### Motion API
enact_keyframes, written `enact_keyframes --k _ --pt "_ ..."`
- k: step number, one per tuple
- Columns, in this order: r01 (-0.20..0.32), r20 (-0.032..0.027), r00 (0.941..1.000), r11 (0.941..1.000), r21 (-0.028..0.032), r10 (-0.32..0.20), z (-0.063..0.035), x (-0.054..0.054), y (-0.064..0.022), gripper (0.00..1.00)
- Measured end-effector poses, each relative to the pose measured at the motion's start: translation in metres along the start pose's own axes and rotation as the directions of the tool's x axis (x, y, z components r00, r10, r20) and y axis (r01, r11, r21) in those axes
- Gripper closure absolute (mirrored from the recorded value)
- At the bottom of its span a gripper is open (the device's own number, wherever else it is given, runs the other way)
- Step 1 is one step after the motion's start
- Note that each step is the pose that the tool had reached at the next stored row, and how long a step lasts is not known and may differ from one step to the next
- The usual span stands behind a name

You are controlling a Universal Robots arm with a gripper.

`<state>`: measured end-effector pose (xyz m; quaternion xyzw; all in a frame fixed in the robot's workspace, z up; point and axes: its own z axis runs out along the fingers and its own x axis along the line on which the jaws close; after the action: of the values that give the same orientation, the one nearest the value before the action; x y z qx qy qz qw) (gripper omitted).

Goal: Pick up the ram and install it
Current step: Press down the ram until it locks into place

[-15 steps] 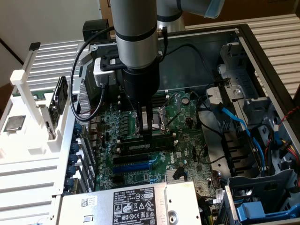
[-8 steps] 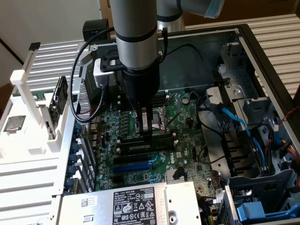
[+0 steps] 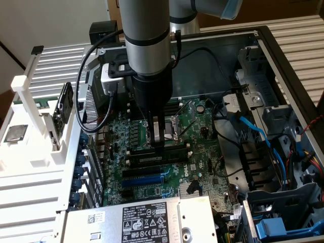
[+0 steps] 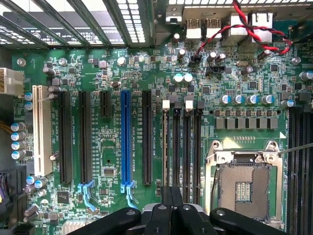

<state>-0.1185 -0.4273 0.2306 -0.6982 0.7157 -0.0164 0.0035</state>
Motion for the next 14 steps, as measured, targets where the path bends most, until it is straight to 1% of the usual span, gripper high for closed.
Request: enact_keyframes --k 9,10,14 --pt "0.0 0.0001 1.0 1.0 0.0001 0.0 0.0023 0.0 0.0001 0.9" --pt "0.0 0.0008 1.0 1.0 0.0002 0.0 0.003 -0.0002 0.0 0.9" --pt "0.0 -0.0001 1.0 1.0 -0.0001 0.0 0.0038 -0.0001 0.0001 0.9"
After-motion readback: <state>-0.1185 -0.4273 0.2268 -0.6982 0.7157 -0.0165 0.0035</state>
